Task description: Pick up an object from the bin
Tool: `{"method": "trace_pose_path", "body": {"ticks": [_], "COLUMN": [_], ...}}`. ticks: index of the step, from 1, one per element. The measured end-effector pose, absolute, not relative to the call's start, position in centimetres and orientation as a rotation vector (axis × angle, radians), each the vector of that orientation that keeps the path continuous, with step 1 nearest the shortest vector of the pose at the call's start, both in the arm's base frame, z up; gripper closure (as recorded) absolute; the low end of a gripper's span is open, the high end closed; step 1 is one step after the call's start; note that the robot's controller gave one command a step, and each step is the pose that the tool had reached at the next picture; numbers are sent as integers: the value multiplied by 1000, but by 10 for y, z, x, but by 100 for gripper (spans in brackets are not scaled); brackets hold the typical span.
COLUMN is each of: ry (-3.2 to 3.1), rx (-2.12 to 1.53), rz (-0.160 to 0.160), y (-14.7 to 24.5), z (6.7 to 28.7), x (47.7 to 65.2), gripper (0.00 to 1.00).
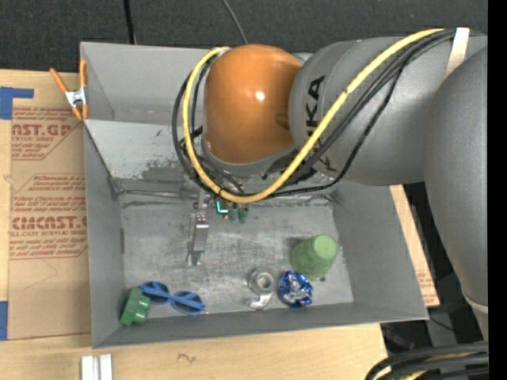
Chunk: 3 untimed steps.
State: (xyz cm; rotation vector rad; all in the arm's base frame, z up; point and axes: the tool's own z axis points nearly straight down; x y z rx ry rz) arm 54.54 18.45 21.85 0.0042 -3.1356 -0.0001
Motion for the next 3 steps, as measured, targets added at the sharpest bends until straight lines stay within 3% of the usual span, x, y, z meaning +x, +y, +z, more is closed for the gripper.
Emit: {"method": "trace_pose_path", "body": {"ticks": [1,2,3], "ry": [-3129,-3149,-3139], "rx": [221,263,271], "rz": [-1,-12,-8], "y": [242,215,215], "z": [96,74,72], "x": [480,487,483], "gripper": [0,0,100]}}
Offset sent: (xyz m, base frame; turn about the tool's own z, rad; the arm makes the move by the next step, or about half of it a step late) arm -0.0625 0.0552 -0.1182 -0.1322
